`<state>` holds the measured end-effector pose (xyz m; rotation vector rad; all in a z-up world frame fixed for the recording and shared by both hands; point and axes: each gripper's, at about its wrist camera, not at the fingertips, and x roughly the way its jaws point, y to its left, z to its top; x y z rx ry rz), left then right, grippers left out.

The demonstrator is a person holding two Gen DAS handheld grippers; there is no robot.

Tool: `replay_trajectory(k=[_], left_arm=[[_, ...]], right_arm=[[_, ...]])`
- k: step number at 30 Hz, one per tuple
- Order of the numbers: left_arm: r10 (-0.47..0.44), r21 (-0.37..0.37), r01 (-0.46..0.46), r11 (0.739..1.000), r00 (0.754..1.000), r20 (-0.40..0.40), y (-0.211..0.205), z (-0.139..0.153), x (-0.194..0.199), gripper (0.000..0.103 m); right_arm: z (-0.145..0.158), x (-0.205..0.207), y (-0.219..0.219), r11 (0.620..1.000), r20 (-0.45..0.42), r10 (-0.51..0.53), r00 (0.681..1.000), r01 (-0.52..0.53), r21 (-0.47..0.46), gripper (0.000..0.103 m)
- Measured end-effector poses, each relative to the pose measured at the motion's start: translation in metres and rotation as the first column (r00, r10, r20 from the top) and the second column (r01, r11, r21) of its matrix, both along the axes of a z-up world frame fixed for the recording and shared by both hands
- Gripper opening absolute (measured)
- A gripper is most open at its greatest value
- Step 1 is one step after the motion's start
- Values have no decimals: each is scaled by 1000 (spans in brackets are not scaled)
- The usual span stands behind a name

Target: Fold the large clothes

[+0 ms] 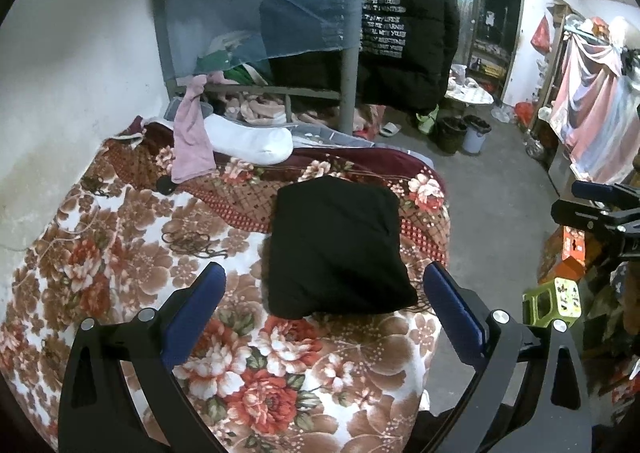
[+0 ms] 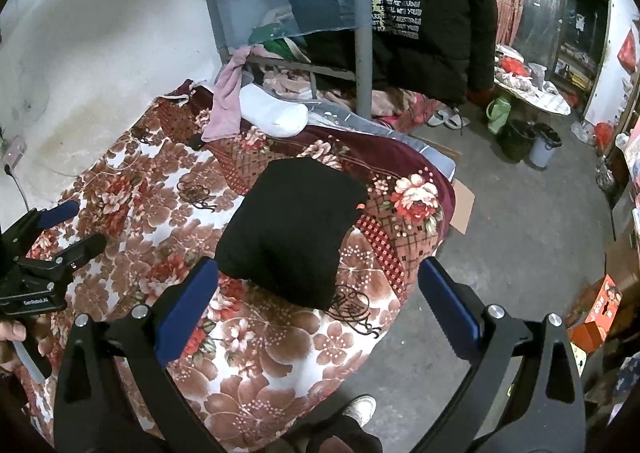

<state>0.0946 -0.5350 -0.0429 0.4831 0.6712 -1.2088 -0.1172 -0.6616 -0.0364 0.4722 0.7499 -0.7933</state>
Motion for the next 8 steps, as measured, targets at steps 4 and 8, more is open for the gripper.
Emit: replay_trajectory(k=[4, 8], left_arm=[[-8, 5, 8, 1000, 1000, 7, -3, 0, -3, 97], [-20, 7, 20, 1000, 1000, 3, -3, -1, -6, 98]], right_arm=[[0, 3, -2, 1000, -1, 2, 1000, -2, -2, 98], [2, 2, 0, 1000, -7, 5, 1000, -5, -5, 98]])
